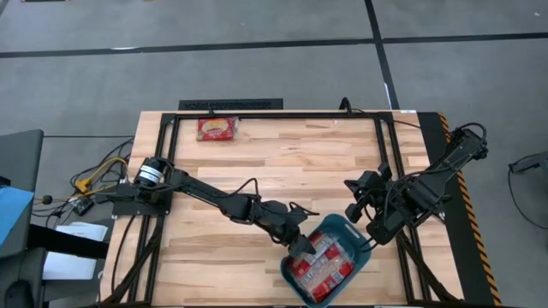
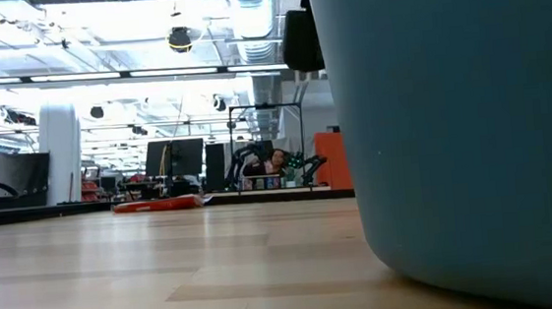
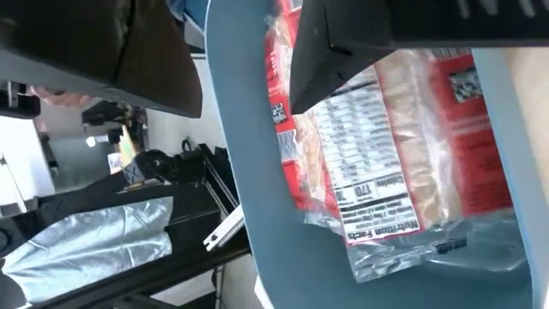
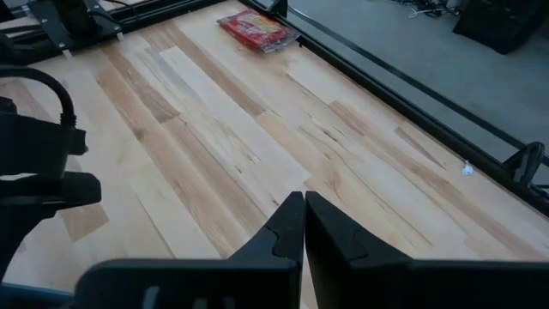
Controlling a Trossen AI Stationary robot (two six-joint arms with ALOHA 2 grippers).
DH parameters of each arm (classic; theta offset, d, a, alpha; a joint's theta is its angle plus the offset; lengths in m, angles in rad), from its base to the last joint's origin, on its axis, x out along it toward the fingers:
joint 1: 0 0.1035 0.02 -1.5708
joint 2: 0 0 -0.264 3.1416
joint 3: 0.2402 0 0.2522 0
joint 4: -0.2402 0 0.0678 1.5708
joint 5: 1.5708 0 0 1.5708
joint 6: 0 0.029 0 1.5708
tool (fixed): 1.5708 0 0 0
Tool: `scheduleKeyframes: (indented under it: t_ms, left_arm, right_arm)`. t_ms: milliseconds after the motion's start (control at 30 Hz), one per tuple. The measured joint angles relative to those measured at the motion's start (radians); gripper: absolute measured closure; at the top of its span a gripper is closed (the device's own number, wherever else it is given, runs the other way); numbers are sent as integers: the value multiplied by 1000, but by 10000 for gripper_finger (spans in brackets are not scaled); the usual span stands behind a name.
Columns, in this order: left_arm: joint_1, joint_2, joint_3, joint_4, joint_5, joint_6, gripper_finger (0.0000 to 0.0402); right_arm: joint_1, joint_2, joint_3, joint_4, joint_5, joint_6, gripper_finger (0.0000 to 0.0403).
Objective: Sort popcorn bags into baskets
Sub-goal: Put the popcorn bag into the blue container
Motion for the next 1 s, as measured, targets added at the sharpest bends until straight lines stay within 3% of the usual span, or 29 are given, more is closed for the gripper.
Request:
scheduleKeyframes:
  t_ms: [233,467,633,700,767,933,1000]
  left_arm:
    - [7,0,0,-49,23,91,232]
    - [85,-19,-1,-198,247,179,262]
    - [176,-127,-1,-513,282,344,293]
    - [220,-186,0,-675,223,438,302]
    - [260,-256,0,-864,92,546,308]
    - [360,-427,-19,-1192,-542,700,308]
    - [440,-493,-69,-1185,-645,753,308]
  right_arm:
    - [0,0,0,1,0,0,364]
    - [-2,26,1,7,-16,1,363]
    - [-7,62,0,0,-27,1,363]
    - [-7,79,0,-6,-26,1,363]
    - [-7,96,0,-8,-27,0,363]
    - [-38,134,0,-21,-22,1,363]
    - [-55,152,0,-22,-22,1,363]
